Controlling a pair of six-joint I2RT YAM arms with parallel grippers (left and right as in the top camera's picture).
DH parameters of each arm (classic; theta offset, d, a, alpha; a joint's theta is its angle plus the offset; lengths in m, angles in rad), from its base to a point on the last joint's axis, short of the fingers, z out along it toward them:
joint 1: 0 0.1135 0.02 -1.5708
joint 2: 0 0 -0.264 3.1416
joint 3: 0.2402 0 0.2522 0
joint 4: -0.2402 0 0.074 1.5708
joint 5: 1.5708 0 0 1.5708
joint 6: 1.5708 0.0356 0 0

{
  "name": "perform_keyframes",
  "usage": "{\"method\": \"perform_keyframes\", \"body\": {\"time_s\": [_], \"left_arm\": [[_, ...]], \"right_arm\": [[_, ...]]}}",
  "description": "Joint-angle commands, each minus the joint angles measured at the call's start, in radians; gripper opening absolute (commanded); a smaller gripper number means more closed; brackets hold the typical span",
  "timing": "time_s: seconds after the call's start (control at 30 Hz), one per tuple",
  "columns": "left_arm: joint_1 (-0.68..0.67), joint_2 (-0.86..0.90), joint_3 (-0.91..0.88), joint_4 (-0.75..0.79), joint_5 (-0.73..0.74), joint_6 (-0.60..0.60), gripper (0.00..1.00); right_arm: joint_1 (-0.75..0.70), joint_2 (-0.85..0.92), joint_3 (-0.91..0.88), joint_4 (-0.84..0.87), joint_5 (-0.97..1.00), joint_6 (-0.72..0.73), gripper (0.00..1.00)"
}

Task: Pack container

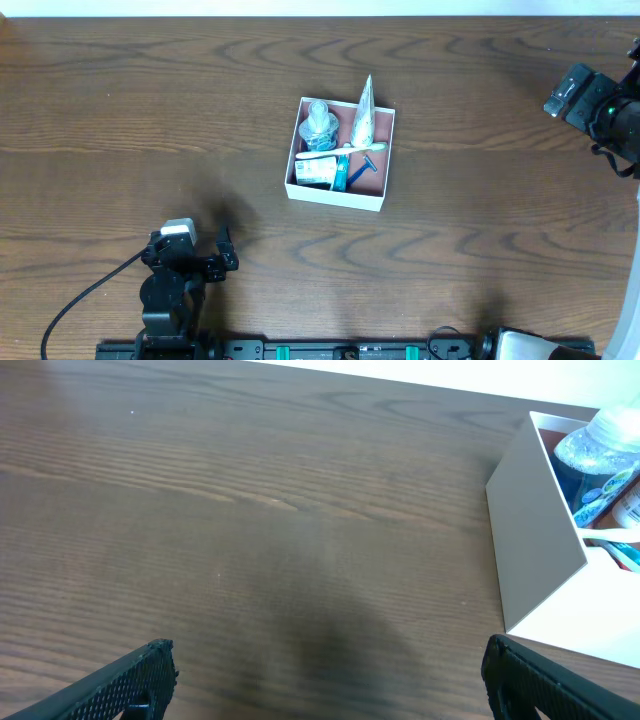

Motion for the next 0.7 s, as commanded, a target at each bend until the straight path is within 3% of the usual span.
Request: {"method": "perform_keyframes", "body": {"time_s": [0.0,0.47,0.53,0.67], "left_arm": [[0.005,-0.007,-0.019,0.003,-0.001,-0.009,0.98],[0.005,-0.007,-0.019,0.003,-0.001,-0.009,0.98],[0.005,-0.007,-0.019,0.003,-0.001,-0.008,0.98],[0.005,-0.007,-0.019,0.003,-0.001,-0.009,0.98]], "right_arm": [[-0.008,-0.002,0.001,-0.001,0.0,0.009,0.99],[-0.008,-0.002,0.001,-0.028,0.004,0.008,0.99],[-0.008,-0.002,0.001,-0.03,0.055,-0.024,0.99],[-0.007,-0.008,-0.001,-0.024,0.049,-0.222,0.99]]}}
